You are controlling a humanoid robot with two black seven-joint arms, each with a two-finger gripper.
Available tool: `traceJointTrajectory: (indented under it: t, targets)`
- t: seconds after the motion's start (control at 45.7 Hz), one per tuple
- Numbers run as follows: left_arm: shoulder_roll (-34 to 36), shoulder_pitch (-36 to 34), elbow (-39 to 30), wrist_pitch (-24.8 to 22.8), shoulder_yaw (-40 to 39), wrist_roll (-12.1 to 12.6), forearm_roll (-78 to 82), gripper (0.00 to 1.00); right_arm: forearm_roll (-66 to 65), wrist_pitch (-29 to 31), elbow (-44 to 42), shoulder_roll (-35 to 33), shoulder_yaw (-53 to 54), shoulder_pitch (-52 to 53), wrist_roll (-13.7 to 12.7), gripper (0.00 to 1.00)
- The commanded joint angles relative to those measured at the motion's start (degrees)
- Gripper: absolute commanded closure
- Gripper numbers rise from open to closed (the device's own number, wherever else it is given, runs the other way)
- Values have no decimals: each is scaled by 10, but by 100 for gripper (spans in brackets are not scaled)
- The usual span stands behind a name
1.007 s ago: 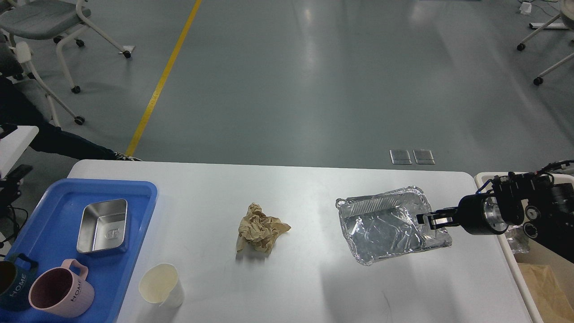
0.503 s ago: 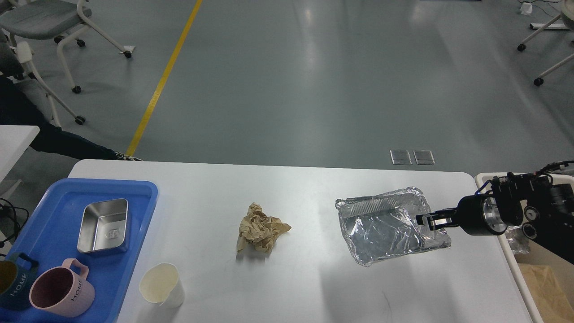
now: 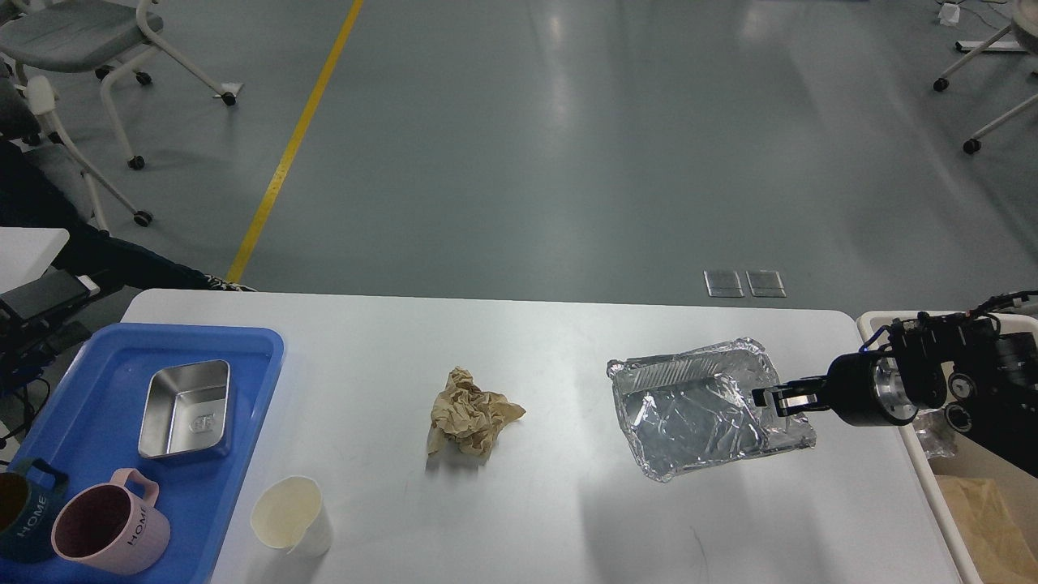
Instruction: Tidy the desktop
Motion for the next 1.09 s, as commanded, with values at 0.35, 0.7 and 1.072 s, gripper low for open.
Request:
traceJointTrajectory:
  t: [0.35, 0.7, 1.072]
  targets:
    - [-33, -5, -14, -17, 3, 71, 23, 4, 1, 0, 0, 2, 0, -1, 0, 100]
    - [-73, -2, -35, -19, 52, 71, 60, 4, 1, -1, -1, 6, 1, 0, 0, 100]
    - [-118, 4, -30, -7, 110, 71, 125, 4, 13, -1, -34, 71, 2, 6, -17, 100]
